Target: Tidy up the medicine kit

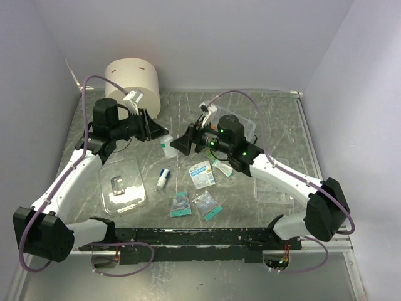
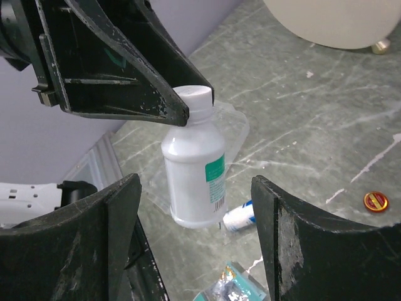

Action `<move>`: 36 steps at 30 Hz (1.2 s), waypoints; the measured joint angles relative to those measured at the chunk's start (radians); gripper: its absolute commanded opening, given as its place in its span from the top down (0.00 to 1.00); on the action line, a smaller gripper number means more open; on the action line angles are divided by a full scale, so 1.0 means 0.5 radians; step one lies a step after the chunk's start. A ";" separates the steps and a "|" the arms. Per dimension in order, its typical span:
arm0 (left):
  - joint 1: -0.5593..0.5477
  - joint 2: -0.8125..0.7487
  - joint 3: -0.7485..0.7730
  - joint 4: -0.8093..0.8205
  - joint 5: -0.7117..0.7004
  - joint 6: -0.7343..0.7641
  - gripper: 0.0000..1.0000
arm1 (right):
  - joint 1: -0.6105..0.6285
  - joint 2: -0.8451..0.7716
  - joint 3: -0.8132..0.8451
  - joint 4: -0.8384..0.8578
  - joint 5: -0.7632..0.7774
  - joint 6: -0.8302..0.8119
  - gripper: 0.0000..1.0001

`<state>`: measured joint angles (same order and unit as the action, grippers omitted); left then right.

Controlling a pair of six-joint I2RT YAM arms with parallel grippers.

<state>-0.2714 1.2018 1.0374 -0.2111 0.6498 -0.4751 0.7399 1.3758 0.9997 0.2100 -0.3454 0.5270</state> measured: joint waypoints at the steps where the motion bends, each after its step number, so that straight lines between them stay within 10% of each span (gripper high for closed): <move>1: 0.000 -0.004 0.000 0.011 0.037 0.000 0.78 | 0.003 0.000 0.000 0.020 -0.018 0.000 0.29; 15: -0.002 -0.018 -0.008 0.201 0.278 -0.071 0.77 | 0.021 0.128 0.090 0.110 -0.190 -0.023 0.33; 21: -0.002 -0.018 -0.011 0.232 0.296 -0.079 0.73 | 0.034 0.210 0.092 0.118 -0.230 0.002 0.57; 29: -0.002 -0.020 0.002 0.153 0.228 -0.072 0.01 | 0.048 0.213 0.080 0.143 -0.172 0.053 0.66; 36: -0.002 -0.110 0.302 -0.269 -0.234 0.042 0.01 | 0.032 0.091 0.022 -0.014 0.163 0.044 0.68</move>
<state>-0.2722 1.1469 1.1885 -0.3454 0.5327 -0.4541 0.7559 1.4212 1.0107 0.2028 -0.2638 0.5491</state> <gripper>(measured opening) 0.992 0.450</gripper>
